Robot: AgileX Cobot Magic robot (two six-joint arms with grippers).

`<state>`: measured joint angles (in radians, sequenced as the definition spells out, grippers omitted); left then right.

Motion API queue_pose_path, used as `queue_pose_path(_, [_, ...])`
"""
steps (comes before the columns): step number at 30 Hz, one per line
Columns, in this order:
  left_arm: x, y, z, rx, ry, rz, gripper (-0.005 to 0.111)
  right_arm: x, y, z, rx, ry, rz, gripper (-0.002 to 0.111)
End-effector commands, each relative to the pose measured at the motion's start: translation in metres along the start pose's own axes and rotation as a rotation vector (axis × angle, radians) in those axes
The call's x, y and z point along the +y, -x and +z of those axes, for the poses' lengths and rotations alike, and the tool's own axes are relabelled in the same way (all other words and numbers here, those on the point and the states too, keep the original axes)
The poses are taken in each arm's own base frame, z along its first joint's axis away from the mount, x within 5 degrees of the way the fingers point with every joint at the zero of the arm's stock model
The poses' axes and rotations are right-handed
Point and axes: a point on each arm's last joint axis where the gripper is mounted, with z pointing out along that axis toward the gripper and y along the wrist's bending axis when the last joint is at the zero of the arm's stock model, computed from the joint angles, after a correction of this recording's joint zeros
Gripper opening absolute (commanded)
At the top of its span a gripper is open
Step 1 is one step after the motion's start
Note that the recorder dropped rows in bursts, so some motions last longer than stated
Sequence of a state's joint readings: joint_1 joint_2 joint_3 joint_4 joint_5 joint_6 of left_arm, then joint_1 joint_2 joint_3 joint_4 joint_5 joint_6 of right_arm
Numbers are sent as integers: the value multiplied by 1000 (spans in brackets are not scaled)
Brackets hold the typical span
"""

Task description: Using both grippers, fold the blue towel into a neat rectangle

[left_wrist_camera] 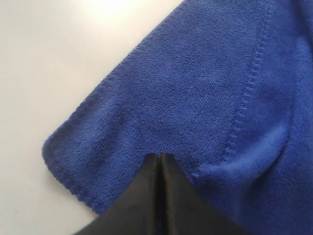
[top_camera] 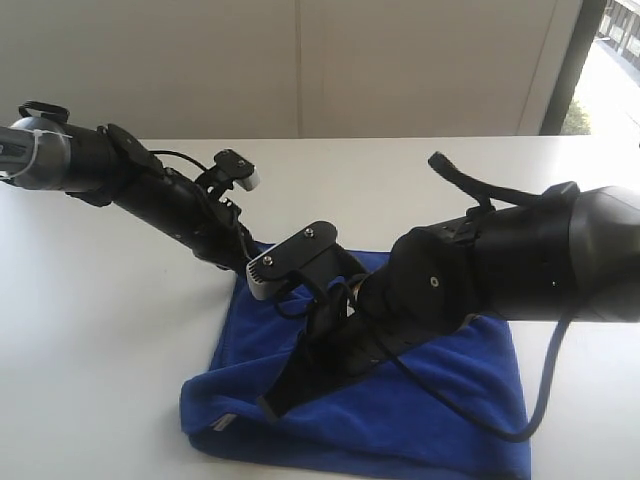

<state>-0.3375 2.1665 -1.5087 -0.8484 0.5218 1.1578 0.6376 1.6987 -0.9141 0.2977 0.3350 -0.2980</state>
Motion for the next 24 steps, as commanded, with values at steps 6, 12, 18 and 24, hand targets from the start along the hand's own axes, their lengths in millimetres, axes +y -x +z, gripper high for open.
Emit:
queue_pose_path(6, [-10,8,-8,-15,-64,-2,0,1,0,0,12,4,-19,0])
queue_pose_path(12, [-15,23,-30,-48,-32,47,0,1,-1,0,18,6,-19,0])
queue_pose_path(18, [-19,29,-42,-46,-17,88,0,1,-1,0,26,9,-19,0])
queue_pose_path(24, [-18,14,-30,49,-70,123,16,1,-1,0,26,9,-19,0])
